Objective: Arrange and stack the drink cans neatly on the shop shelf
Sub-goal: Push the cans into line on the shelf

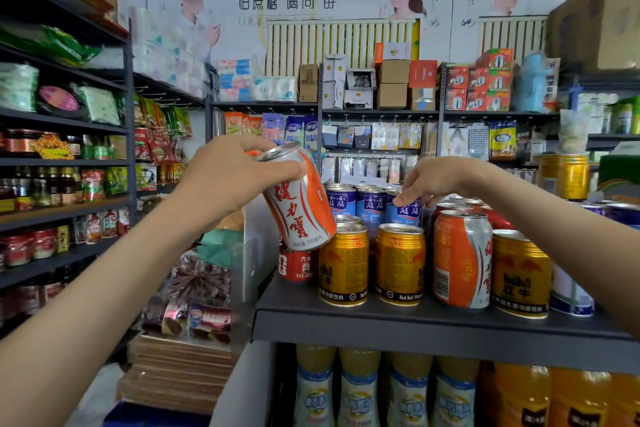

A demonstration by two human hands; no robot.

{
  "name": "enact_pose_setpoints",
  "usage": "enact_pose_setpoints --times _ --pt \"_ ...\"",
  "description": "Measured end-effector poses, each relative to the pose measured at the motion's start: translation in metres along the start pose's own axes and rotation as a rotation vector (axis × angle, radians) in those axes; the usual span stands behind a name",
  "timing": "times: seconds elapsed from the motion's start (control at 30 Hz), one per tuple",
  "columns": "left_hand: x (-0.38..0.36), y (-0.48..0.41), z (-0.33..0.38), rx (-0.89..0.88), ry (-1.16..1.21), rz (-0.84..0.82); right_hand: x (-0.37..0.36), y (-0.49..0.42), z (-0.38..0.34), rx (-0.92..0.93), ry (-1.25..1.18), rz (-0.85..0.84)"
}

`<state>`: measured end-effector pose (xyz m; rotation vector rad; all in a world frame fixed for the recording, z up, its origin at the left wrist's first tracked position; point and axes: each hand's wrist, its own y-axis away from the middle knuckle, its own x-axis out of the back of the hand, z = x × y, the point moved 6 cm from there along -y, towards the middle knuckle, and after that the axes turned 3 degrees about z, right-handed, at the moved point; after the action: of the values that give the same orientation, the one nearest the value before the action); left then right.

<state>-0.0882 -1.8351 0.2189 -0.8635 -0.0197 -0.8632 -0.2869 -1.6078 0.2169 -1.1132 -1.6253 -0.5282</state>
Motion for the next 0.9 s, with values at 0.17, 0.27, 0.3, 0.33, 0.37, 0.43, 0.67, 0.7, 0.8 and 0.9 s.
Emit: enact_pose_setpoints --times 0.17,0.27,0.3,0.33,0.37,0.43,0.67,0.7,0.8,0.9 --pt "-0.001 0.006 0.009 -0.02 0.041 -0.004 0.006 0.009 -0.006 0.019 0.198 0.074" --pt "-0.003 0.009 0.015 -0.037 0.041 -0.017 0.022 0.029 -0.024 0.097 0.293 0.233" --pt "-0.004 0.01 0.017 -0.039 0.049 -0.024 0.026 0.04 -0.033 0.153 0.231 0.281" --pt "-0.005 0.011 0.019 -0.036 0.059 -0.032 0.029 0.054 -0.044 0.214 0.132 0.314" --pt "-0.006 0.012 0.021 -0.034 0.072 -0.042 0.03 0.069 -0.055 0.265 0.008 0.326" --pt "-0.012 0.014 0.024 -0.042 0.1 -0.076 0.023 0.101 -0.076 0.333 -0.241 0.272" --pt "-0.048 0.033 0.038 -0.022 0.167 -0.229 -0.04 0.161 -0.089 0.355 -0.275 0.312" --pt "-0.053 0.037 0.039 -0.022 0.166 -0.238 -0.045 0.167 -0.085 0.334 -0.285 0.353" --pt "-0.07 0.051 0.042 -0.047 0.12 -0.28 -0.054 0.181 -0.071 0.271 -0.335 0.415" --pt "-0.086 0.067 0.053 -0.088 0.138 -0.328 -0.058 0.198 -0.053 0.208 -0.404 0.488"
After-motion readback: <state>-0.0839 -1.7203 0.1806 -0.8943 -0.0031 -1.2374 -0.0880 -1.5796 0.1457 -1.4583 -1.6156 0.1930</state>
